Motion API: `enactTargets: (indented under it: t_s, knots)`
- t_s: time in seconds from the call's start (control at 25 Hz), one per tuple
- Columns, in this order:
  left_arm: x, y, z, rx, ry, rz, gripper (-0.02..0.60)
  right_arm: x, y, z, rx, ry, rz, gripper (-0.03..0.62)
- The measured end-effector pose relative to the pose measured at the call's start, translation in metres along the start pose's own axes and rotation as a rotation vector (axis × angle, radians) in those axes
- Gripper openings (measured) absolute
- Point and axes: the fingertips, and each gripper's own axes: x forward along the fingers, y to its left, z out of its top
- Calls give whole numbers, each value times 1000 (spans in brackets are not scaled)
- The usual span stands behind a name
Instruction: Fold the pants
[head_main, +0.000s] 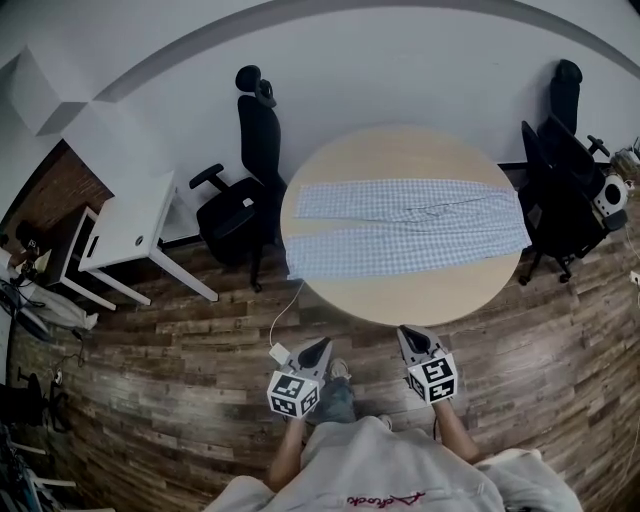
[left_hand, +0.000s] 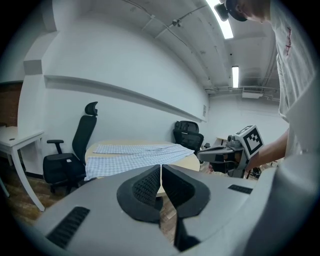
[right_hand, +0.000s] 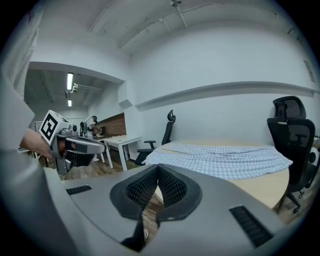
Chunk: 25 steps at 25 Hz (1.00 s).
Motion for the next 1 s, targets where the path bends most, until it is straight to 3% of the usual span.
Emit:
enactTargets:
  t_s: [0.24,0.52,1.0]
  knots:
    - [29,32,2,-26,1,-25,38,37,-15,9,-16,35,-19,29]
    - [62,96,21,-73,-10,-62,37,95,-24,37,-46,75,-52,29]
    - [108,196,52,-88,-24,-156,38,185,-30,71,-71,133,-135,29]
